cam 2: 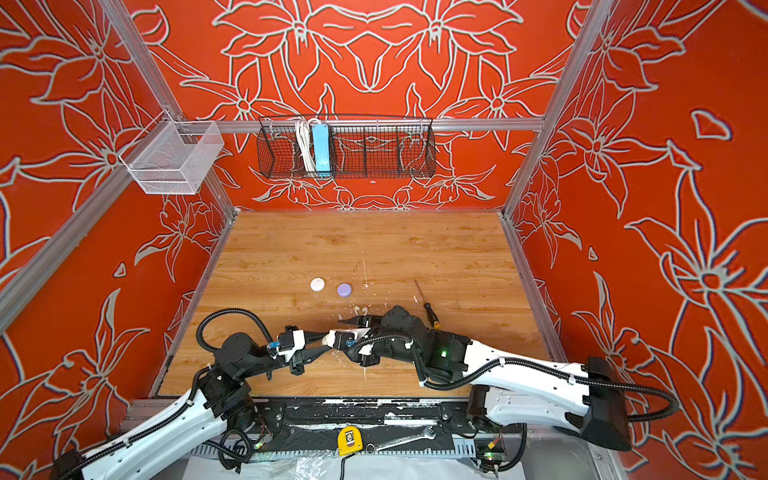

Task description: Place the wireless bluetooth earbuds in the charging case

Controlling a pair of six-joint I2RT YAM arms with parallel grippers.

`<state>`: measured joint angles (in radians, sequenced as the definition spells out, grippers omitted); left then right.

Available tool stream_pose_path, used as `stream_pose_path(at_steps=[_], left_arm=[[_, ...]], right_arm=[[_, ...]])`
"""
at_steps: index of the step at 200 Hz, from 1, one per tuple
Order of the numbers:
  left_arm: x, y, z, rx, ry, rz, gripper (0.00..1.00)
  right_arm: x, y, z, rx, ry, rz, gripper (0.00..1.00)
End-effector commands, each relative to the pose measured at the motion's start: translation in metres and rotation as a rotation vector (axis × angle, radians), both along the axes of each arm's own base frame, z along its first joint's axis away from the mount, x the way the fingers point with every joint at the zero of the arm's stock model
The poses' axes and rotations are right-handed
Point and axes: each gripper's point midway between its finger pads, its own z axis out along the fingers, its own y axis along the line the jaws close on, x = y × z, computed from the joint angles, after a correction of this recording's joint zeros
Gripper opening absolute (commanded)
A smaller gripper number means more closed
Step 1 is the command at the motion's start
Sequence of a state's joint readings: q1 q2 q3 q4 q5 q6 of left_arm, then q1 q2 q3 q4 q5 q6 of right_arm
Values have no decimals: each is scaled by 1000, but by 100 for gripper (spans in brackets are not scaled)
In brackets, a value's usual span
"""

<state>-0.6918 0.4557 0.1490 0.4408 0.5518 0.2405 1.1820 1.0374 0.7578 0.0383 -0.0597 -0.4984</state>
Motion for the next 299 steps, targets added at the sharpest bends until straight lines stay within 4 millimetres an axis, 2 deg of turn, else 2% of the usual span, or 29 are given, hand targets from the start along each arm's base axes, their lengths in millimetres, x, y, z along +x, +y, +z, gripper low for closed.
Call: stream_pose_path(at_steps=[1,44,66,175,299], left_arm=[[-17,-4,24,-36,-76,-92,0],[-26,-11,24,-17,-72,-166,0],[-25,-13,21,-5,-62,-167,0],[-21,-14,20,1,-31,-152,0],[-14,-13,17,4,-14,-113,0]], right_arm=[[12,3,18,34,-34,-57,50],[31,1,23,50,-59,-159,42],[40,-3,28,72,-74,-219,38],[60,-23,49,170,-100,-363,36],[80,-44,58,237,-76,-475,33]])
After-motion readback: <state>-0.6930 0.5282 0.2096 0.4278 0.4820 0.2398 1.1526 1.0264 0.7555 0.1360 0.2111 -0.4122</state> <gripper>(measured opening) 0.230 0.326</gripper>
